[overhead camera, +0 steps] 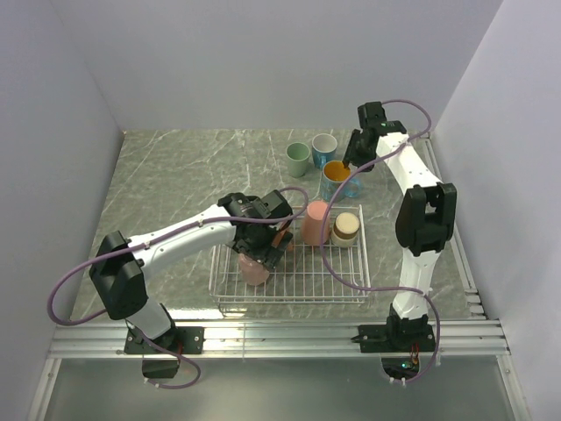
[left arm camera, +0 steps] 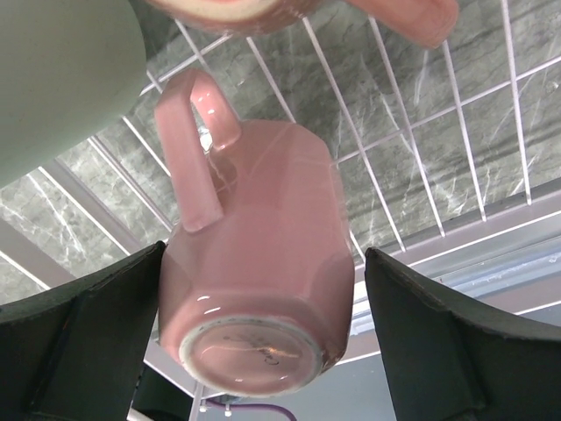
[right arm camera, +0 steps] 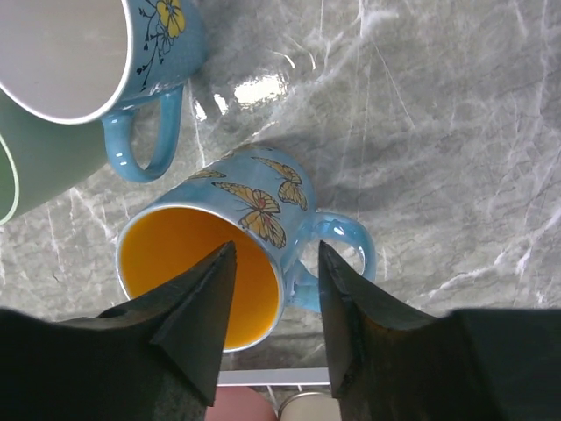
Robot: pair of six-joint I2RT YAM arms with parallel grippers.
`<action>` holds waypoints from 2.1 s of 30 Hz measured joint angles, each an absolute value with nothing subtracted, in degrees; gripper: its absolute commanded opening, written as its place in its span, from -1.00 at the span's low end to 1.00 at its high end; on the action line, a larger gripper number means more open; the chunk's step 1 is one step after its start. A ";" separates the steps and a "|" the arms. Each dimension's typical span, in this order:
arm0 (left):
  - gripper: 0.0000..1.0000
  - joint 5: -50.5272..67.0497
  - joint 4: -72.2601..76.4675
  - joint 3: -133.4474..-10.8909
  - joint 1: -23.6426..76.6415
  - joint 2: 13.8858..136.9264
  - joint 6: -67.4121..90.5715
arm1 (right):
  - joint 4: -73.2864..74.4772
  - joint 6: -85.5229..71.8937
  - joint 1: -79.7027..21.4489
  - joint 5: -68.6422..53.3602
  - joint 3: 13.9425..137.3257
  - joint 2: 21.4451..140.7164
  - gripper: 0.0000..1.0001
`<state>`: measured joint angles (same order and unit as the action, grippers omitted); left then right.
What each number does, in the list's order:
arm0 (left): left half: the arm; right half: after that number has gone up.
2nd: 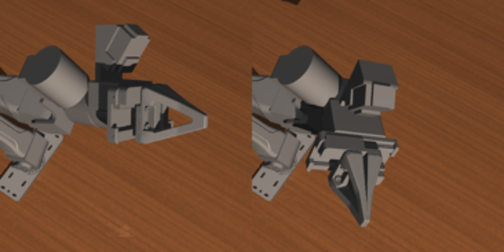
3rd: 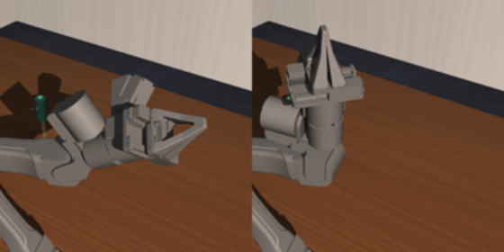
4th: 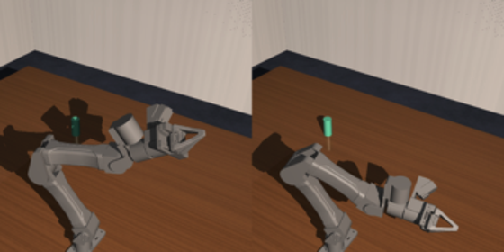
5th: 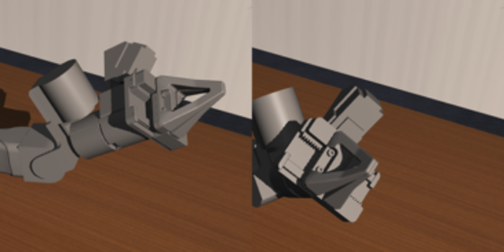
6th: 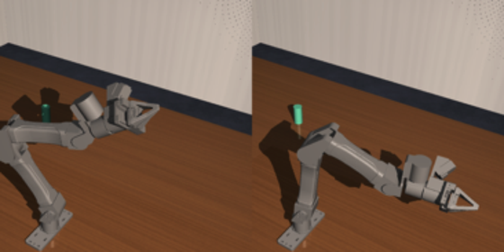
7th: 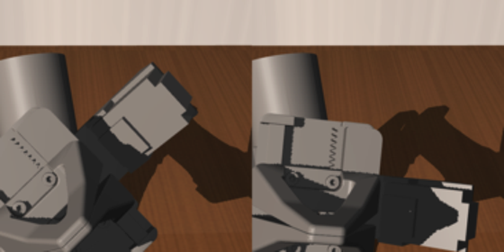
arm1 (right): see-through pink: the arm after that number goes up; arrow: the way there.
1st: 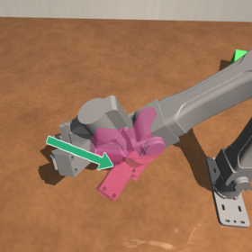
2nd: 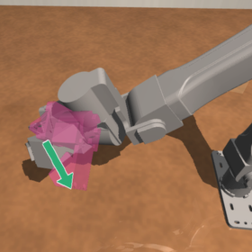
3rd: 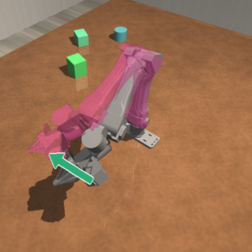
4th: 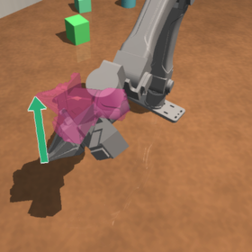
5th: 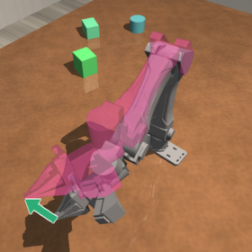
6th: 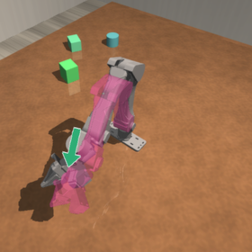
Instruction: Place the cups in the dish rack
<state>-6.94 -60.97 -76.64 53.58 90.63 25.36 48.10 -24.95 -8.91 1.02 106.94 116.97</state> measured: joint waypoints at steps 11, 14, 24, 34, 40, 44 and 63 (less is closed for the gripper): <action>0.99 -8.51 -63.81 -77.19 52.36 88.53 27.40 | 48.10 -24.08 -10.98 2.50 106.76 118.56 -0.48; 0.99 -9.04 -64.79 -77.19 52.31 87.79 28.47 | 48.16 -23.51 -11.29 2.83 106.76 118.87 -0.60; 0.99 -10.85 -68.34 -78.13 52.05 84.51 31.33 | 48.36 -22.63 -12.08 4.01 106.76 118.98 -1.00; 0.99 -11.88 -70.11 -80.71 51.88 81.65 32.32 | 46.92 -22.61 -12.67 5.43 104.81 117.80 -1.00; 0.99 -11.64 -70.19 -80.99 51.83 80.60 32.38 | 45.89 -22.72 -12.88 6.76 101.21 115.18 -1.00; 0.99 -11.42 -70.11 -82.89 51.81 80.31 32.38 | 46.83 -22.70 -13.15 7.51 98.87 113.16 -1.00; 0.98 -11.27 -69.25 -93.10 51.81 79.22 32.23 | 53.89 -22.81 -13.13 12.60 97.51 100.12 -1.00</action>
